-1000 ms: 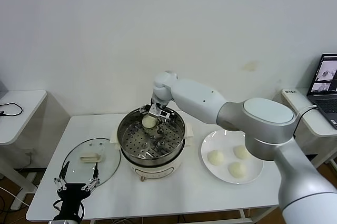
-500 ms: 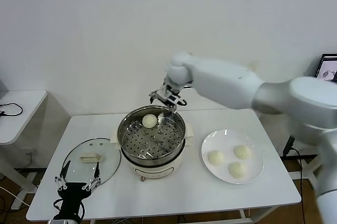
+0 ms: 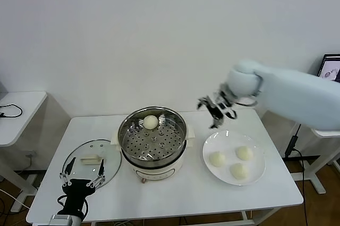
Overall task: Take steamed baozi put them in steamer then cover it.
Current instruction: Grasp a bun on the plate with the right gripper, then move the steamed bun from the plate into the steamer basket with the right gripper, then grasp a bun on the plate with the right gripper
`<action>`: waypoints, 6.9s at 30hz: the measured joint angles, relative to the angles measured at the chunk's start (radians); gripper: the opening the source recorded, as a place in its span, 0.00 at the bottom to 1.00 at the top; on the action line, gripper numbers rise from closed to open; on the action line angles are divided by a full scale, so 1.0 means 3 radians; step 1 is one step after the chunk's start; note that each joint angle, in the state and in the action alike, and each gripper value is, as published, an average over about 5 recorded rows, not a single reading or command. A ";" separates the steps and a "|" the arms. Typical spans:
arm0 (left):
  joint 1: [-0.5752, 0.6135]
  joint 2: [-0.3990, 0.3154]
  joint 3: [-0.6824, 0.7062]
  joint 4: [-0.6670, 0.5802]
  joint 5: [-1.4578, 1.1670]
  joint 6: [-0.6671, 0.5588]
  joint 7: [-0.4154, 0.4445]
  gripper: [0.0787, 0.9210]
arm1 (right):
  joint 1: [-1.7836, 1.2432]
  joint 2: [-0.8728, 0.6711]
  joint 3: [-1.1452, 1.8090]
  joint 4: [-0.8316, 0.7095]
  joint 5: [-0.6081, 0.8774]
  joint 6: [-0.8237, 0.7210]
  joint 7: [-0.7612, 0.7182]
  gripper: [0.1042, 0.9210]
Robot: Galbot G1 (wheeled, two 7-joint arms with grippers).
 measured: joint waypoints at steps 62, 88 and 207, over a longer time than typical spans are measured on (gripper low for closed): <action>-0.0152 -0.0018 -0.0044 0.0153 0.0018 0.0085 0.0001 0.88 | -0.1773 0.0421 0.1036 -0.0968 -0.0765 -0.0290 0.0015 0.58; -0.0189 0.0060 -0.0025 0.0102 -0.0008 0.0105 -0.0003 0.88 | 0.0225 0.0426 0.0127 -0.0302 0.0525 -0.0688 0.0024 0.60; -0.0138 -0.0087 -0.0015 0.0088 0.0154 0.0107 -0.0003 0.88 | -0.2045 -0.0446 0.1159 -0.0271 -0.0992 -0.0202 -0.0172 0.87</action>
